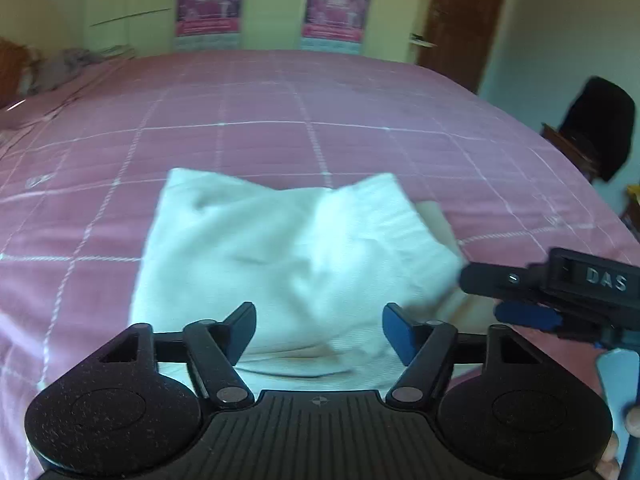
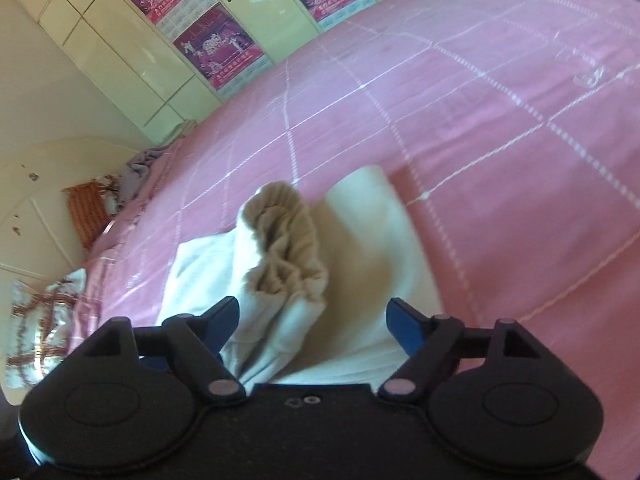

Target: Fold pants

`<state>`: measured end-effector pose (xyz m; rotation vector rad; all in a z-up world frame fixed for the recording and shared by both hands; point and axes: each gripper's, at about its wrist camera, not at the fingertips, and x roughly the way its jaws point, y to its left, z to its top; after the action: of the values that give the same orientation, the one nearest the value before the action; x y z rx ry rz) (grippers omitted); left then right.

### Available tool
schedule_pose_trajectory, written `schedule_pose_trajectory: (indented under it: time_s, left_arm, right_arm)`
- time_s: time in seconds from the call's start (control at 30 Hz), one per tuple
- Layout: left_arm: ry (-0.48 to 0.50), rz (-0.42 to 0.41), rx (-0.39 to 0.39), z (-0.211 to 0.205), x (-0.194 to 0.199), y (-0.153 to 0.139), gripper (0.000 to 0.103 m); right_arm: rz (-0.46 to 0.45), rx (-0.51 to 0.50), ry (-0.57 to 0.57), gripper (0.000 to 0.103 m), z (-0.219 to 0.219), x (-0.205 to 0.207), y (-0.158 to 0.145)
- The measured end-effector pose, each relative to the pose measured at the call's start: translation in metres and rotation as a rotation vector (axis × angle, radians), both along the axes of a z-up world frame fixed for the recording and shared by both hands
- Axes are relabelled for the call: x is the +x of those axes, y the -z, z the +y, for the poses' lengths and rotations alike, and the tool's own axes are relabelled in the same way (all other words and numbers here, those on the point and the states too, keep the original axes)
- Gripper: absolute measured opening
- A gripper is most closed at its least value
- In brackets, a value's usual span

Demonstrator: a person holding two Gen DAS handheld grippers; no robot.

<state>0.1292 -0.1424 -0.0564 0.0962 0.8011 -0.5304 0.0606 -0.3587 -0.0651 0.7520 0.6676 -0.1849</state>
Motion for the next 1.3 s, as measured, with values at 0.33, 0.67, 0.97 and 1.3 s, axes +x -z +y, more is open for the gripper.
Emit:
schedule_pose_trajectory:
  time_s: [0.33, 0.67, 0.97, 1.3]
  left_arm:
    - [-0.156, 0.171, 0.01, 0.041, 0.034, 0.055, 0.076]
    - [-0.188, 0.066, -0.098, 0.041, 0.021, 0.025, 0.077]
    - [-0.102, 0.139, 0.0, 0.005, 0.019, 0.052, 0.081]
    - [-0.114, 0.127, 0.019, 0.004, 0.018, 0.054, 0.084]
  right_arm:
    - [0.069, 0.0, -0.031, 0.05, 0.034, 0.041, 0.016]
    - [-0.084, -0.202, -0.092, 0.035, 0.052, 0.025, -0.032]
    - [0.043, -0.108, -0.012, 0.035, -0.007, 0.004, 0.006]
    - [0.058, -0.188, 0.03, 0.056, 0.004, -0.015, 0.004]
